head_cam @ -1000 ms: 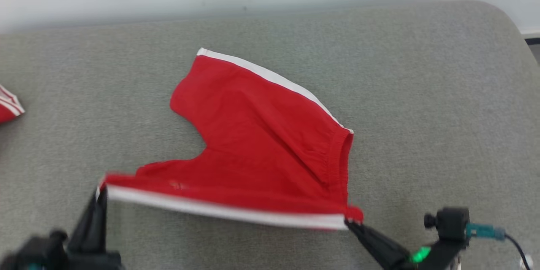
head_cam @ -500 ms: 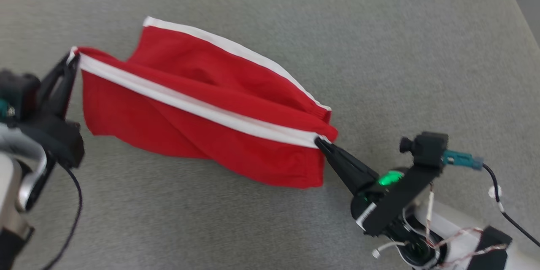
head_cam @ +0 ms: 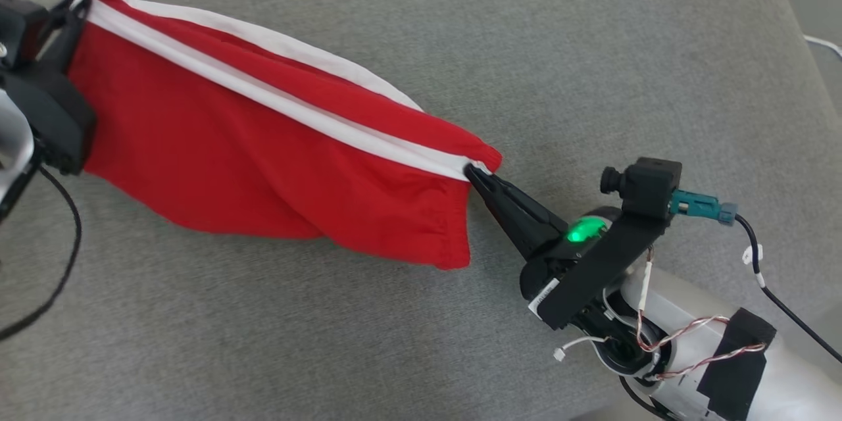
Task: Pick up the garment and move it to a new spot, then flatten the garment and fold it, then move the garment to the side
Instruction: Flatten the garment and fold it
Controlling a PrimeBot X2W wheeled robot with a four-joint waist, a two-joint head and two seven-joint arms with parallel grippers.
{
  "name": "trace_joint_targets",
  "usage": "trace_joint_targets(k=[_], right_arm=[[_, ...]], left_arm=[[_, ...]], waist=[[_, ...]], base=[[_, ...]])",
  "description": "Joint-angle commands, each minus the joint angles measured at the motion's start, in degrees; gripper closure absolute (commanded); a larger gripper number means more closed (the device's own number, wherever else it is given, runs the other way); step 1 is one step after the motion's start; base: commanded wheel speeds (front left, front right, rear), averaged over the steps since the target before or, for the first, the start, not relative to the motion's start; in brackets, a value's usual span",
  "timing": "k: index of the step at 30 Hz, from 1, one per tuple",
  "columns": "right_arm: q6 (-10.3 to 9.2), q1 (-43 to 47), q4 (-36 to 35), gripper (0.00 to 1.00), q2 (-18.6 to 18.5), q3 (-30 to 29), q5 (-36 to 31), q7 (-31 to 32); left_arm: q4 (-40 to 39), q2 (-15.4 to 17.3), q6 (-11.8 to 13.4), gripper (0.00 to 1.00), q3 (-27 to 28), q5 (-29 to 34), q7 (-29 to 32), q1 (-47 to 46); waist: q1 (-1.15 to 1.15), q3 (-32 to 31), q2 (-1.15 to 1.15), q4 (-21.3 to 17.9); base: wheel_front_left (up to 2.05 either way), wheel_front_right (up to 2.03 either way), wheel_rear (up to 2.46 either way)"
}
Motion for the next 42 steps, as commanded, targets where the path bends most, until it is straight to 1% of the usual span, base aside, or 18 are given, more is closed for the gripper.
trace_joint_targets(k=[1, 7, 11, 12, 13, 14, 15, 19, 23, 25, 28, 29, 31, 33, 36, 38, 40, 42], right_arm=[[-0.15, -0.61, 0.09, 1.0, 0.32, 0.02, -0.97, -0.27], [-0.15, -2.32, 1.3, 1.0, 1.68, -0.63, -3.99, -0.32], [-0.15, -3.49, 2.71, 1.0, 3.47, -1.03, -6.87, -0.33], [-0.15, -3.42, 2.91, 0.89, 3.79, -1.18, -7.18, -0.33], [-0.15, -3.34, 3.25, 0.45, 3.87, -1.29, -7.94, -0.32], [-0.15, -3.24, 3.53, 0.08, 3.98, -1.87, -8.63, -0.34], [-0.15, -2.75, 3.91, 0.0, 4.16, -2.5, -8.81, -0.34], [-0.15, -0.28, 4.1, 0.0, 3.71, -5.26, -10.64, -0.23], [-0.15, 2.9, 3.05, 0.0, 2.35, -8.23, -12.26, -0.24], [-0.15, 4.6, 2.08, 0.0, 2.52, -11.54, -13.68, -0.26], [-0.15, 8.01, 0.94, 0.0, 3.89, -18.87, -18.2, -0.24], [-0.15, 9.47, 0.55, 0.0, 4.95, -21.53, -19.76, -0.24], [-0.14, 12.05, -0.34, 0.0, 7.06, -27.21, -23.77, -0.22], [-0.14, 14.79, -1.36, 0.0, 9.82, -32.64, -27.38, -0.23], [-0.14, 18.19, -2.85, 0.0, 13.04, -38.48, -35.67, -0.23], [-0.14, 20.7, -3.52, 0.0, 15.88, -41.68, -39.51, -0.23], [-0.14, 22.56, -4.44, 0.0, 18.06, -44.76, -42.95, -0.24], [-0.14, 24.77, -4.87, 0.0, 20.87, -46.58, -45.07, -0.23]], left_arm=[[0.69, 0.67, 0.21, 1.0, -0.46, -0.25, 0.03, -1.23], [6.01, 0.93, 0.21, 1.0, -6.5, -2.87, -0.7, -6.54], [9.54, 0.05, 0.21, 1.0, -10.71, -4.64, -2.51, -8.66], [10.29, -0.19, 0.21, 1.0, -11.31, -5.11, -2.93, -8.89], [10.83, -0.51, 0.2, 0.85, -11.82, -5.43, -3.93, -9.29], [11.5, -0.8, 0.2, 0.06, -12.23, -5.73, -4.91, -9.53], [12.29, -1.26, 0.2, 0.0, -12.64, -6.37, -5.71, -9.51], [14.77, -2.98, 0.2, 0.0, -13.15, -9.01, -9.79, -8.38], [16.62, -3.84, 0.19, 0.0, -13.64, -10.67, -12.86, -6.63], [17.4, -3.95, 0.19, 0.0, -12.86, -11.38, -14.14, -5.71], [17.69, -4.3, 1.06, 0.0, -11.01, -11.97, -15.2, -3.67], [17.22, -4.21, 1.75, 0.0, -9.98, -11.91, -15.33, -3.0], [13.63, -3.95, 3.86, 0.0, -6.16, -11.35, -15.42, -1.73], [9.81, -3.36, 6.0, 0.0, -2.13, -10.13, -15.34, 1.83], [4.53, -4.08, 8.28, 0.0, 4.78, -9.02, -15.37, 7.62], [1.41, -4.76, 9.47, 0.0, 8.5, -7.24, -15.38, 11.24], [-0.56, -5.96, 10.07, 0.0, 11.44, -5.28, -15.37, 15.18], [-0.98, -7.54, 9.42, 0.0, 13.04, -4.13, -15.38, 18.72]], waist=[[-0.01, 1.23, -0.01, -1.38], [-0.01, 2.33, -0.01, -2.6], [-0.01, 2.9, -0.01, -2.78], [-0.01, 2.83, -0.01, -2.75], [-0.01, 2.69, -0.01, -2.6], [-0.01, 2.45, -0.01, -2.46], [-0.01, 2.12, -0.01, -2.32], [-0.01, -0.15, -0.01, -1.7], [-0.01, -3.1, -0.01, -1.14], [-0.01, -4.57, -0.01, -0.98], [-0.01, -6.46, -0.01, -0.58], [-0.01, -6.89, -0.01, -0.45], [-0.01, -7.47, -0.01, 0.0], [-0.01, -7.9, -0.01, 0.43], [-0.01, -8.54, -0.01, 1.02], [-0.01, -8.89, -0.01, 1.46], [-0.01, -9.26, -0.01, 1.93], [-0.01, -9.65, -0.01, 2.29]], base=[[0.0, 0.0, 0.0], [0.0, 0.0, 0.0], [0.0, 0.0, 0.0], [0.0, 0.0, 0.0], [0.0, 0.0, 0.0], [0.0, 0.0, 0.0], [0.0, 0.0, 0.0], [0.0, 0.0, 0.0], [0.0, 0.0, 0.0], [0.0, 0.0, 0.0], [0.0, 0.0, 0.0], [0.0, 0.0, 0.0], [0.0, 0.0, 0.0], [0.0, 0.0, 0.0], [0.0, 0.0, 0.0], [0.0, 0.0, 0.0], [0.0, 0.0, 0.0], [0.0, 0.0, 0.0]])
